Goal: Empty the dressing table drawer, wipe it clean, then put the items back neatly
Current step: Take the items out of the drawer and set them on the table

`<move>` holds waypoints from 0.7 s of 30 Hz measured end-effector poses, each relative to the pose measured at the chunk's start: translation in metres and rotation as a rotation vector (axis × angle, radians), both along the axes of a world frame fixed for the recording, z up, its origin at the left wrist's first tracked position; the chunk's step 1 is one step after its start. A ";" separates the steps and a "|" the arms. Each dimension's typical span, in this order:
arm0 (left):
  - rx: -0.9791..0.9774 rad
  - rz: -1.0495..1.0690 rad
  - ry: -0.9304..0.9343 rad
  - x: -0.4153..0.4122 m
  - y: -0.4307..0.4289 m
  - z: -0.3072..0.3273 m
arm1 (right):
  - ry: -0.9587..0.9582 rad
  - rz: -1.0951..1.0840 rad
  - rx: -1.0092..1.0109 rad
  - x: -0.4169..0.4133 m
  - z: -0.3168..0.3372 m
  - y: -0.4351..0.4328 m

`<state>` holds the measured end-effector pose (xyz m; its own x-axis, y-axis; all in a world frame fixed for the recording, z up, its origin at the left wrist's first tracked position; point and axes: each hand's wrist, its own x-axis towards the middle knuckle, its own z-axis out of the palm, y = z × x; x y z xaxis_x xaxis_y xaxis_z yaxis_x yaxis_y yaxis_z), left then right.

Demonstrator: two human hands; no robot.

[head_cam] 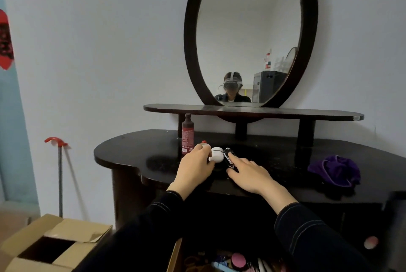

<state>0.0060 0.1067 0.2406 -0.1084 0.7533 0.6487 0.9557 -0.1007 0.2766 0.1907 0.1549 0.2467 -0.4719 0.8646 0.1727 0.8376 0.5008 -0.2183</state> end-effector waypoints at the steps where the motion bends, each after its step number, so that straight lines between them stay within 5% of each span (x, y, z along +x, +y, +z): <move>1: 0.007 -0.004 0.001 0.000 -0.002 0.000 | 0.030 -0.012 0.001 0.001 0.000 -0.002; 7: 0.128 -0.021 -0.232 0.008 -0.039 -0.005 | 0.222 -0.155 0.098 0.014 -0.005 -0.037; 10: 0.229 -0.129 -0.256 0.019 -0.076 -0.023 | 0.321 -0.202 0.384 0.028 -0.028 -0.076; 14: 0.227 -0.252 -0.144 0.048 -0.128 -0.096 | 0.371 0.018 0.723 0.057 -0.094 -0.117; 17: -0.100 -0.378 -0.192 0.063 -0.145 -0.167 | 0.417 0.143 0.643 0.085 -0.149 -0.126; 21: -0.691 -0.374 -0.220 0.078 -0.129 -0.236 | 0.270 0.012 0.130 0.111 -0.212 -0.118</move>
